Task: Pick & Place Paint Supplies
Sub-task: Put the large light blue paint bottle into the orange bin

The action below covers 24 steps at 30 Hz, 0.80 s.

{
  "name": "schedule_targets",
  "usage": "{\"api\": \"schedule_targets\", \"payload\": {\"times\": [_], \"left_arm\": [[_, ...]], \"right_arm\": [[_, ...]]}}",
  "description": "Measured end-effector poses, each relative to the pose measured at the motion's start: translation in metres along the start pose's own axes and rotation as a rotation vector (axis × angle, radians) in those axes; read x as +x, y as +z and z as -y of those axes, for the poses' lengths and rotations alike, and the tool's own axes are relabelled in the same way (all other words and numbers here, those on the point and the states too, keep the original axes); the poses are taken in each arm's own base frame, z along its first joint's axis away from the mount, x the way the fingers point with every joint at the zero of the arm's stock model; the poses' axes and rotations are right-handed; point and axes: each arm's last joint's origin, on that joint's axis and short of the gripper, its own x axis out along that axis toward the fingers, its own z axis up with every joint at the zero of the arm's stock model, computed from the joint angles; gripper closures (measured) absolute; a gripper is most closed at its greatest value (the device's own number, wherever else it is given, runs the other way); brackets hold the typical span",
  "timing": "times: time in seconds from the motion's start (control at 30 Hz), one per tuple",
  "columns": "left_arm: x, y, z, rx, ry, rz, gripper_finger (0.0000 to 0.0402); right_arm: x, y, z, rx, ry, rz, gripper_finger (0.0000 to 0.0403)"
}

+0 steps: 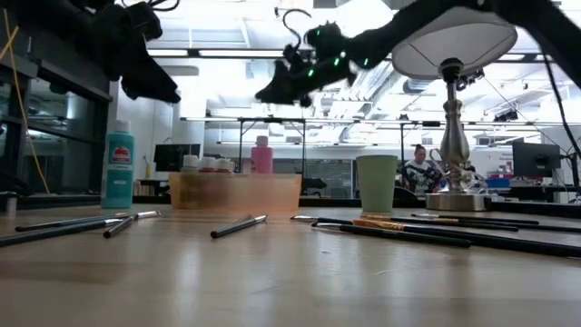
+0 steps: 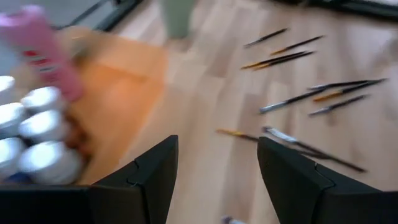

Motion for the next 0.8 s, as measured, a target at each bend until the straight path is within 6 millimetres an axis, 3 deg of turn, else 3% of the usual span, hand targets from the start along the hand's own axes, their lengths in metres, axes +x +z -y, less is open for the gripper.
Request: {"api": "schedule_targets", "payload": {"times": [0.17, 0.37, 0.6, 0.8], "left_arm": [[-0.011, 0.009, -0.004, 0.005, 0.157, -0.047, 0.0188], [-0.014, 0.009, -0.006, 0.006, 0.215, -0.073, 0.0188], [-0.014, 0.007, -0.007, -0.044, 0.268, -0.077, 0.0188], [-0.014, 0.008, -0.009, -0.053, 0.321, -0.069, 0.0188]], "right_arm": [[-0.042, 0.024, -0.023, 0.031, 0.022, -0.178, 0.0251], [-0.076, 0.028, -0.066, 0.004, 0.094, -0.356, 0.0251], [-0.113, 0.011, -0.117, -0.057, 0.050, -0.350, 0.0251], [-0.148, -0.030, -0.153, 0.018, 0.040, -0.219, 0.0251]]}}
